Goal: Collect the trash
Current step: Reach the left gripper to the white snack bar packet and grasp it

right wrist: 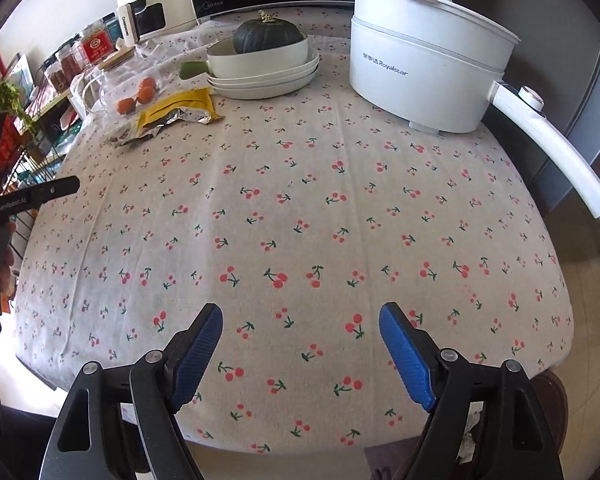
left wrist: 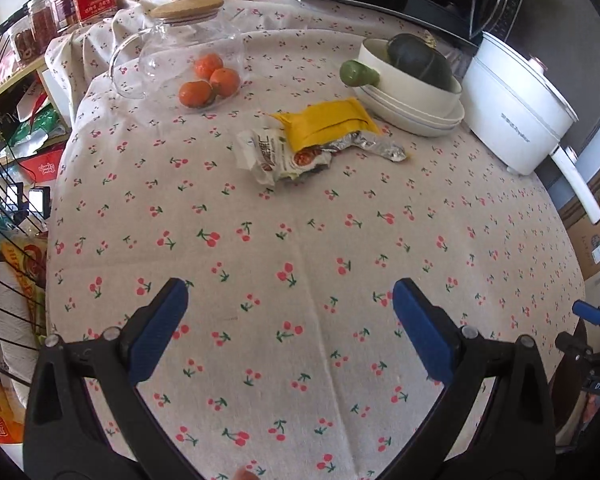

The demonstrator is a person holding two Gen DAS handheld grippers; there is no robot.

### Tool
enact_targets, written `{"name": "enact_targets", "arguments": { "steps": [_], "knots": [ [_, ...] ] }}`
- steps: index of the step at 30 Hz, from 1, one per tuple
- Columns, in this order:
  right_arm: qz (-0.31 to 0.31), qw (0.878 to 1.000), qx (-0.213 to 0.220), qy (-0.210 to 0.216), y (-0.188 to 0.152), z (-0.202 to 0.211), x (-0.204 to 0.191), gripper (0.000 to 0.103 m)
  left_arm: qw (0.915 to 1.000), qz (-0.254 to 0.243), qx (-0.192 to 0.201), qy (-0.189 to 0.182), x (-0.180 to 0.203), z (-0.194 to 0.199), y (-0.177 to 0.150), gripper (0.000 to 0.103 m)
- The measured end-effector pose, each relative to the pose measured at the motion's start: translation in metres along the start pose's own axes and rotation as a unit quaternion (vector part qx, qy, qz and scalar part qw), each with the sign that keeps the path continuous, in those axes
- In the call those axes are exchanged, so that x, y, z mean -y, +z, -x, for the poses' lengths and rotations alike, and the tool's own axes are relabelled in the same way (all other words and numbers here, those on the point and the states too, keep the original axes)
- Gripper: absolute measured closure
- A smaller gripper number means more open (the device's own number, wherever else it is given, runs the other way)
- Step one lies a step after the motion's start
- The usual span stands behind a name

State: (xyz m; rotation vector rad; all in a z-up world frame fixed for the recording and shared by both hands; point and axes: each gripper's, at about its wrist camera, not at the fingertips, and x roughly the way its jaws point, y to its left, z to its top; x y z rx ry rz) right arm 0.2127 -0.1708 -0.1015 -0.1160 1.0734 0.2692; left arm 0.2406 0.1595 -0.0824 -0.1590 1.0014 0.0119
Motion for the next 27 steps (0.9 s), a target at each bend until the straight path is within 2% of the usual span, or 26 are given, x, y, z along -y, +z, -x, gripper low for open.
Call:
{"name": "enact_targets", "arguments": {
  "steps": [1, 5, 12, 13, 14, 15, 17, 18, 23, 27],
  "knots": [
    [0.002, 1.000, -0.002, -0.002, 0.002, -0.004, 0.000, 0.021, 0.9998, 0.020, 0.007, -0.006, -0.007, -0.005, 0.007, 0.003],
    [-0.002, 1.000, -0.010, -0.009, 0.010, -0.019, 0.005, 0.021, 0.9948, 0.088, 0.022, -0.047, -0.029, -0.032, 0.030, 0.028],
    [-0.022, 0.999, -0.020, -0.015, 0.021, -0.038, 0.017, 0.021, 0.9819, 0.166, 0.023, -0.089, -0.044, -0.068, 0.045, 0.040],
    [-0.025, 0.999, -0.020, -0.015, 0.022, -0.040, 0.017, 0.021, 0.9799, 0.173, 0.021, -0.097, -0.044, -0.073, 0.044, 0.045],
    [-0.026, 0.999, -0.021, -0.015, 0.023, -0.041, 0.017, 0.021, 0.9797, 0.171, 0.033, -0.100, -0.042, -0.072, 0.045, 0.047],
    [-0.027, 0.999, -0.021, -0.016, 0.023, -0.042, 0.017, 0.021, 0.9792, 0.168, 0.029, -0.111, -0.041, -0.074, 0.047, 0.052],
    [-0.026, 0.999, -0.022, -0.017, 0.022, -0.044, 0.015, 0.021, 0.9794, 0.158, 0.018, -0.125, -0.036, -0.079, 0.048, 0.079],
    [-0.026, 0.999, -0.022, -0.018, 0.021, -0.044, 0.014, 0.021, 0.9811, 0.149, 0.013, -0.123, -0.033, -0.079, 0.047, 0.084],
    [-0.022, 0.999, -0.023, -0.027, 0.008, -0.038, 0.009, 0.021, 0.9856, 0.117, -0.005, -0.122, -0.023, -0.061, 0.040, 0.089],
    [-0.023, 0.999, -0.022, -0.026, -0.002, -0.029, 0.004, 0.021, 0.9905, 0.089, -0.022, -0.103, -0.021, -0.036, 0.024, 0.091]
  ]
}}
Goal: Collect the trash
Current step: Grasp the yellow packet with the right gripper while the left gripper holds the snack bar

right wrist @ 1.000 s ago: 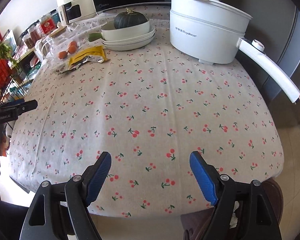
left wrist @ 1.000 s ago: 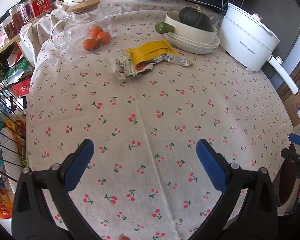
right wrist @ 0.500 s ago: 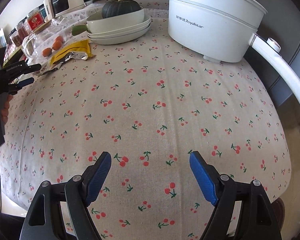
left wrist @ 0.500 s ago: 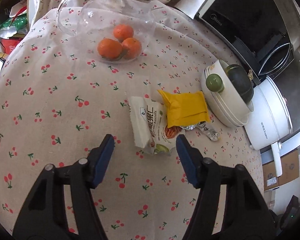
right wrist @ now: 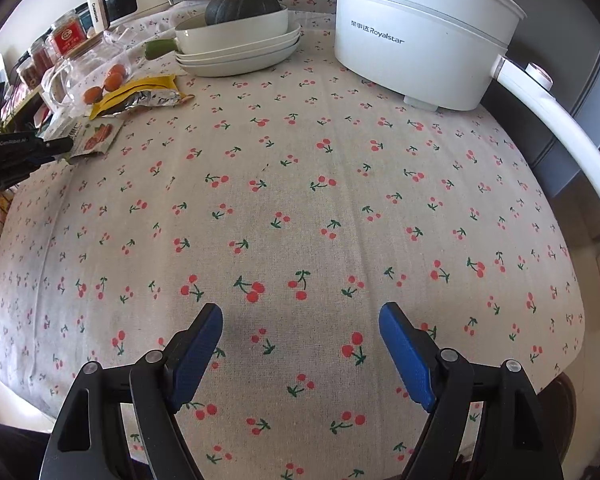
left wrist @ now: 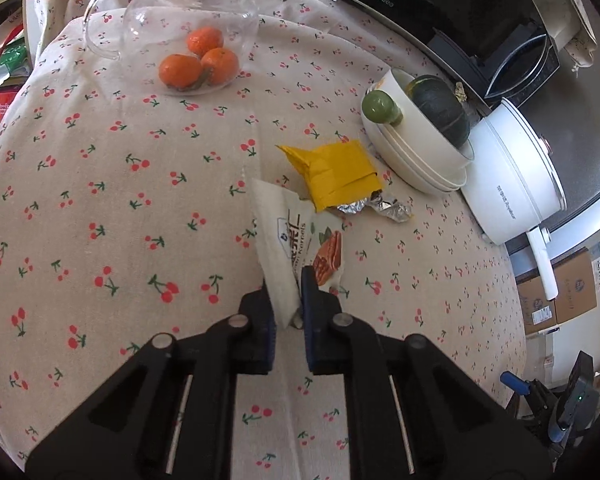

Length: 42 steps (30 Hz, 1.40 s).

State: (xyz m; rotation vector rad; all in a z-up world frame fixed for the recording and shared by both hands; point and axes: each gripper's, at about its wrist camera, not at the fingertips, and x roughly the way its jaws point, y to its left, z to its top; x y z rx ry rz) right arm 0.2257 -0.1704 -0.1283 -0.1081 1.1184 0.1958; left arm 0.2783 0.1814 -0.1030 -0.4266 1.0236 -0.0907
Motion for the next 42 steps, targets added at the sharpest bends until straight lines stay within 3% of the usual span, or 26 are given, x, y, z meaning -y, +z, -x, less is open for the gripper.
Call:
{"name": "enact_targets", "arguments": {
  "steps": [5, 11, 16, 22, 25, 32, 37, 40, 42],
  "knots": [
    [-0.004, 1.000, 0.005, 0.005, 0.001, 0.010, -0.014, 0.021, 0.9990, -0.020, -0.016, 0.035, -0.001, 0.034, -0.025, 0.093],
    [-0.048, 0.998, 0.023, 0.031, 0.028, 0.009, -0.048, 0.019, 0.9953, -0.060, 0.018, 0.074, -0.005, 0.079, -0.044, 0.093],
    [-0.116, 0.990, 0.024, 0.081, 0.061, -0.011, -0.091, 0.017, 0.9948, -0.039, 0.040, 0.086, -0.028, 0.091, -0.042, 0.093],
    [-0.142, 0.986, 0.045, 0.074, 0.108, -0.036, -0.140, 0.016, 0.9945, -0.016, 0.068, 0.077, -0.055, 0.096, -0.031, 0.093],
    [-0.152, 0.983, 0.066, 0.076, 0.132, -0.044, -0.162, 0.016, 0.9895, -0.031, 0.098, 0.102, -0.066, 0.091, -0.024, 0.093],
    [-0.185, 0.980, 0.069, 0.035, 0.187, -0.089, -0.201, 0.014, 0.9914, 0.045, 0.083, 0.091, -0.111, 0.071, -0.022, 0.093],
    [-0.166, 0.985, 0.034, -0.036, 0.194, -0.121, -0.217, 0.014, 0.9920, 0.062, 0.077, 0.079, -0.113, 0.068, -0.023, 0.093],
    [-0.128, 0.989, 0.042, -0.059, 0.185, -0.119, -0.222, 0.029, 0.9931, 0.057, 0.074, 0.071, -0.108, 0.068, -0.024, 0.093],
    [-0.111, 0.992, 0.035, -0.048, 0.178, -0.114, -0.218, 0.052, 0.9938, 0.051, 0.071, 0.069, -0.104, 0.068, -0.025, 0.093]
  ]
}}
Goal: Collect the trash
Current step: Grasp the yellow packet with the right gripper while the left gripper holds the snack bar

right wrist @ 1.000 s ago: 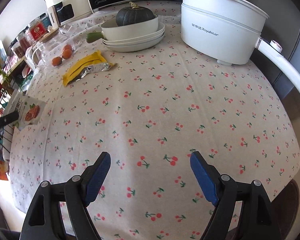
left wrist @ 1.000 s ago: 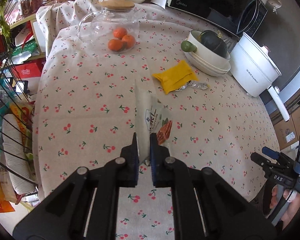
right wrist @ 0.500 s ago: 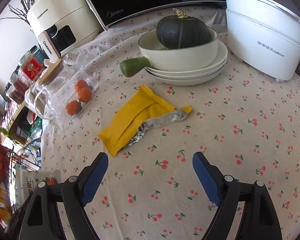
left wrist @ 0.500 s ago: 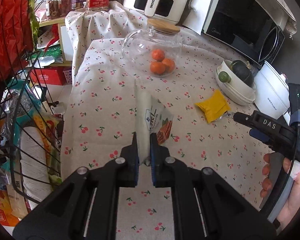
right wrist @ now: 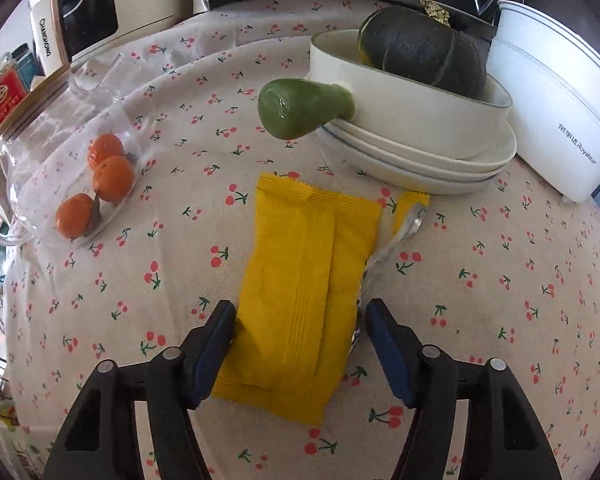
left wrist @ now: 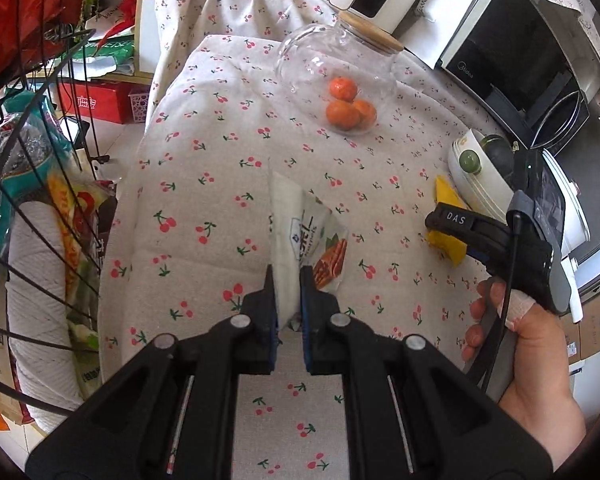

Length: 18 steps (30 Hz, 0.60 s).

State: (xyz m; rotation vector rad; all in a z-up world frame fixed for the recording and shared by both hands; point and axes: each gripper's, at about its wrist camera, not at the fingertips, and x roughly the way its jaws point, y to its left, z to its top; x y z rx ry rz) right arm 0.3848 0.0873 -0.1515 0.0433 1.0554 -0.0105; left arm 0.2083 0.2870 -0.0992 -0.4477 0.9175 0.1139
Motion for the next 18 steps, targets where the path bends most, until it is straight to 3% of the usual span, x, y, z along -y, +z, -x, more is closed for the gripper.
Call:
{"name": "enact_targets", "arguments": {
  "steps": [3, 8, 14, 18],
  "knots": [
    [0.023, 0.999, -0.022, 0.026, -0.012, 0.008, 0.017, 0.066, 0.9998, -0.007, -0.008, -0.014, 0.008, 0.003, -0.003, 0.093],
    [0.033, 0.997, -0.043, 0.061, -0.044, 0.026, 0.060, 0.075, 0.9982, -0.015, -0.032, -0.048, 0.029, 0.014, -0.020, 0.093],
    [0.051, 0.995, -0.049, 0.074, -0.082, 0.057, 0.113, 0.075, 0.9952, -0.021, -0.050, -0.081, 0.062, 0.029, -0.045, 0.093],
    [0.072, 0.992, -0.044, 0.095, -0.096, 0.081, 0.143, 0.075, 0.9934, -0.059, -0.061, -0.078, 0.090, 0.034, -0.068, 0.093]
  ]
}}
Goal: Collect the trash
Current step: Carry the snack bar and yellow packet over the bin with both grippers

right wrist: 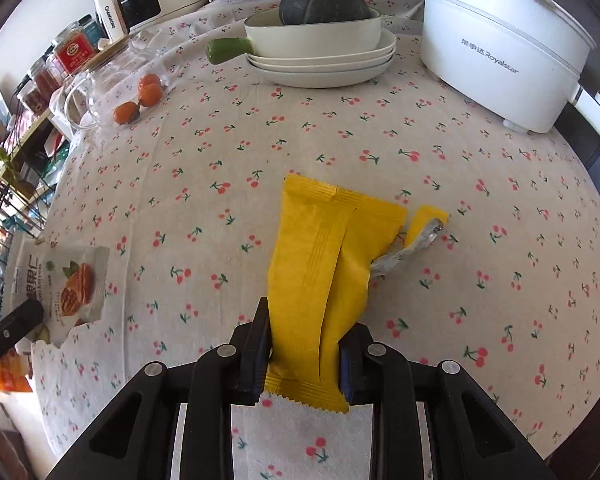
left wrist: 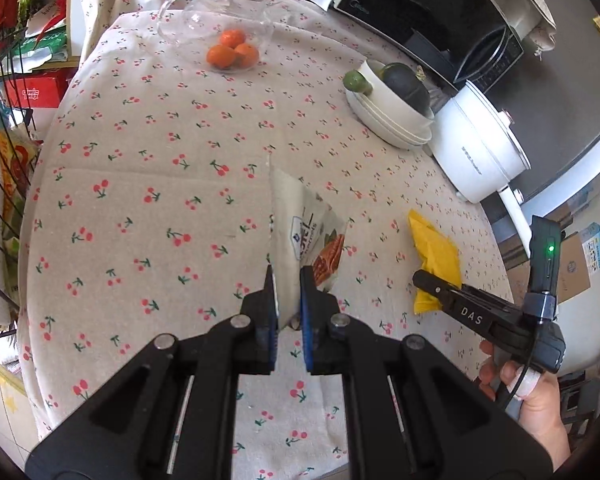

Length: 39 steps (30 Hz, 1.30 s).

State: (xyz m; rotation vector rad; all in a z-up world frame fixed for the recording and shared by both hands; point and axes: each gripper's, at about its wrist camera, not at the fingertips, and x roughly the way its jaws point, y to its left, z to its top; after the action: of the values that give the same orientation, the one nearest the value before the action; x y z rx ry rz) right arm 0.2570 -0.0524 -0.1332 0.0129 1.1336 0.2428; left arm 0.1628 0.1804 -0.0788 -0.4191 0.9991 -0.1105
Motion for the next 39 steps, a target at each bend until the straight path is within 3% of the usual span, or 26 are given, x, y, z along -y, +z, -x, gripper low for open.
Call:
{"name": "enact_targets", "arguments": {
  "steps": [9, 17, 27, 39],
  "knots": [
    [0.032, 0.999, 0.021, 0.034, -0.052, 0.081, 0.066, 0.075, 0.9991, -0.029, -0.007, -0.030, 0.046, 0.006, -0.024, 0.093],
    [0.043, 0.997, 0.048, 0.034, -0.086, 0.142, 0.115, 0.075, 0.9967, -0.060, -0.010, -0.053, 0.091, -0.002, -0.033, 0.093],
    [-0.012, 0.999, 0.042, 0.023, -0.123, 0.156, 0.182, 0.075, 0.9887, -0.112, -0.036, -0.093, 0.158, -0.023, -0.057, 0.093],
    [-0.089, 0.995, 0.034, 0.008, -0.173, 0.175, 0.259, 0.075, 0.9689, -0.188, -0.082, -0.139, 0.253, -0.057, -0.096, 0.093]
  ]
}}
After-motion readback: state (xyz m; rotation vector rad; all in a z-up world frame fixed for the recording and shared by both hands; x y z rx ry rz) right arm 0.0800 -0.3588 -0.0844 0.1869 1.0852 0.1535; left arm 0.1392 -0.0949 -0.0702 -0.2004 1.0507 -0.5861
